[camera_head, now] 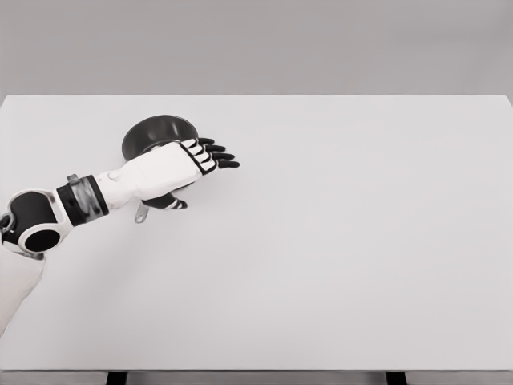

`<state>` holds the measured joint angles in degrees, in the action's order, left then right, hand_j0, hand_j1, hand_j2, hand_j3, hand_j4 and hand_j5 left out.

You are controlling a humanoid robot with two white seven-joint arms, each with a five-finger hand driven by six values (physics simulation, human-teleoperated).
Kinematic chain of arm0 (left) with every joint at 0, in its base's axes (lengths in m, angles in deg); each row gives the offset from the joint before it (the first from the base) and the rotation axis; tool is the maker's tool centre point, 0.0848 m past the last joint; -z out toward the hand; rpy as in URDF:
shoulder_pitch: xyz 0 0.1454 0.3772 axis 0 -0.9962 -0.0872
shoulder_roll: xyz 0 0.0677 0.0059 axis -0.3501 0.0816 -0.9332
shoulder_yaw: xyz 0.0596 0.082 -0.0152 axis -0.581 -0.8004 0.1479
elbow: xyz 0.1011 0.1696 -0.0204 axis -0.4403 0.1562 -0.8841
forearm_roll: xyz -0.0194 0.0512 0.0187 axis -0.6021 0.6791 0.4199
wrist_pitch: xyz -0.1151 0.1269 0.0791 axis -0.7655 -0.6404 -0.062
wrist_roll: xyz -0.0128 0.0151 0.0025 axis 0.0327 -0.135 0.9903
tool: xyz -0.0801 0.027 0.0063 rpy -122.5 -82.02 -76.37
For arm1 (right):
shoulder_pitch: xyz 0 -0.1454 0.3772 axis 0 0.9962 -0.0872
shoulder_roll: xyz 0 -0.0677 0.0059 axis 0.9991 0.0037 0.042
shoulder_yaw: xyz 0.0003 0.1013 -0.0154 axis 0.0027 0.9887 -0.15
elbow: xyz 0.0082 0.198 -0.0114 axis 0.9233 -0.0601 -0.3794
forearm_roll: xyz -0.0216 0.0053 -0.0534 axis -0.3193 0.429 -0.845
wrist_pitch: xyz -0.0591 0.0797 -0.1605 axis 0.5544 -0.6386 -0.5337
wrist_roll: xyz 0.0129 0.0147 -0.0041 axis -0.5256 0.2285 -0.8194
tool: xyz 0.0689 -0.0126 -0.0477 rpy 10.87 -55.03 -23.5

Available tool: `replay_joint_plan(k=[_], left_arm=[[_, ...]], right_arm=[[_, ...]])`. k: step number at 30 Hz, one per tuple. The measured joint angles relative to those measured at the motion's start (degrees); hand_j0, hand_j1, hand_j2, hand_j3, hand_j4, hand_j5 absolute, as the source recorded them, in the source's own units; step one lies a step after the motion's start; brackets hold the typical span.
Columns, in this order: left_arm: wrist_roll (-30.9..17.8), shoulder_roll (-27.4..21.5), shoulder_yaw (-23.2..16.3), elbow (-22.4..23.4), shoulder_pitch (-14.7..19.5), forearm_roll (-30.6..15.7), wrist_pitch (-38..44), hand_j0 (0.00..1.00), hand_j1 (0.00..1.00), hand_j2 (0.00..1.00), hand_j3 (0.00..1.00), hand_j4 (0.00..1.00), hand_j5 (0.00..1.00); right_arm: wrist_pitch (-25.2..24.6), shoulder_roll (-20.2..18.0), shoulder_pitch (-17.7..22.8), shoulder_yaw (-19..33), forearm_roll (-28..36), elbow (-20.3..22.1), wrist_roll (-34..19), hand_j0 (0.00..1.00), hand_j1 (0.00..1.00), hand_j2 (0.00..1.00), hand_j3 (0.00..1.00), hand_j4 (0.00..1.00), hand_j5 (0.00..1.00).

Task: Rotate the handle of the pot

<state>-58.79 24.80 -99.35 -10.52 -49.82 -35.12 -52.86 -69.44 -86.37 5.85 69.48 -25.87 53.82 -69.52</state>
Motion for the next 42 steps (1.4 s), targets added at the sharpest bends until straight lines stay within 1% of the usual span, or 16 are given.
replay_joint_plan(k=[3,7,11,21,30,42], left_arm=[[0.0,0.3,0.6,0.3,0.0,1.1,0.0,1.0,1.0,1.0,1.0,1.0,1.0],[0.0,2.0,2.0,0.4,-0.3,3.9,0.0,1.0,1.0,1.0,1.0,1.0,1.0],[0.0,2.6,2.4,0.5,-0.7,4.9,0.0,1.0,1.0,1.0,1.0,1.0,1.0],[0.1,2.7,2.8,1.0,-1.8,5.3,0.0,1.0,1.0,1.0,1.0,1.0,1.0],[0.2,2.6,4.4,2.0,-2.5,5.3,0.0,1.0,1.0,1.0,1.0,1.0,1.0],[0.2,2.0,6.8,2.1,-3.5,5.3,0.0,1.0,1.0,1.0,1.0,1.0,1.0]], right_arm=[[0.0,0.0,0.0,0.0,0.0,0.0,0.0,1.0,1.0,1.0,1.0,1.0,1.0],[0.0,0.0,0.0,0.0,0.0,0.0,0.0,1.0,1.0,1.0,1.0,1.0,1.0],[0.0,0.0,0.0,0.0,0.0,0.0,0.0,1.0,1.0,1.0,1.0,1.0,1.0],[0.0,0.0,0.0,0.0,0.0,0.0,0.0,1.0,1.0,1.0,1.0,1.0,1.0],[0.0,0.0,0.0,0.0,0.0,0.0,0.0,1.0,1.0,1.0,1.0,1.0,1.0],[0.0,0.0,0.0,0.0,0.0,0.0,0.0,1.0,1.0,1.0,1.0,1.0,1.0]])
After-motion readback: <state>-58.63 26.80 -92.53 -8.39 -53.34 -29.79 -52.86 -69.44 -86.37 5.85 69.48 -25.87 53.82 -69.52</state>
